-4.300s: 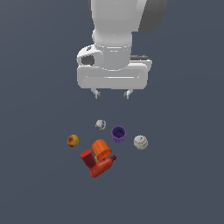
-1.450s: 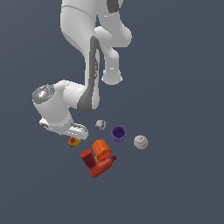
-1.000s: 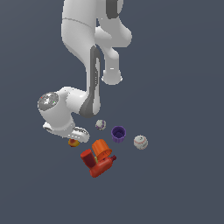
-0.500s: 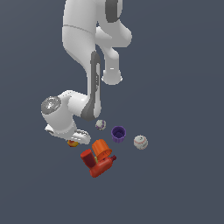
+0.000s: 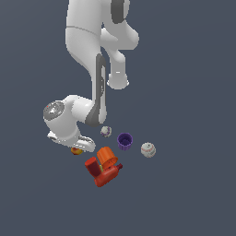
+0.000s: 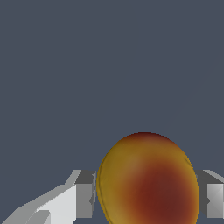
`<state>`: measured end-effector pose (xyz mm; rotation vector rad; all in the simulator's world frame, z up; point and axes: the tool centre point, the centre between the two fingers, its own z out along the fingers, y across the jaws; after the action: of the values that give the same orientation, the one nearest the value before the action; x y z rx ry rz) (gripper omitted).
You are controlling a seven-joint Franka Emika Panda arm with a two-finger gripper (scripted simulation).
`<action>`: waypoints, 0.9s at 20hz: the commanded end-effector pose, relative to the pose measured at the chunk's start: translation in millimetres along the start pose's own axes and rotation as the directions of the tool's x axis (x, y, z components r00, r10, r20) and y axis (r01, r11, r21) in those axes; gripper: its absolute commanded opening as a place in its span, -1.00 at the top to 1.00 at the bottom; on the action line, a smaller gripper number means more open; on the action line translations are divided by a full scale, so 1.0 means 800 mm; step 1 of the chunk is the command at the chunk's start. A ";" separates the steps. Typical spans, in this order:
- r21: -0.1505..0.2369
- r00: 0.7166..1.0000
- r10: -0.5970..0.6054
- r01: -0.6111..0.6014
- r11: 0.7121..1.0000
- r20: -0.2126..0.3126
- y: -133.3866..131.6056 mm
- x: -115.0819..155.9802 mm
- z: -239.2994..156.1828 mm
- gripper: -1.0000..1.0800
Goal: Pick up a designated object from a clutter of objects.
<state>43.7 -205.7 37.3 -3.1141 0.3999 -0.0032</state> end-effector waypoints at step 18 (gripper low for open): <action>-0.001 1.000 0.003 -0.003 1.000 -0.001 -0.004 0.002 -0.167 1.00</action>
<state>45.1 -203.5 152.6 -3.1139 0.4037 -0.0014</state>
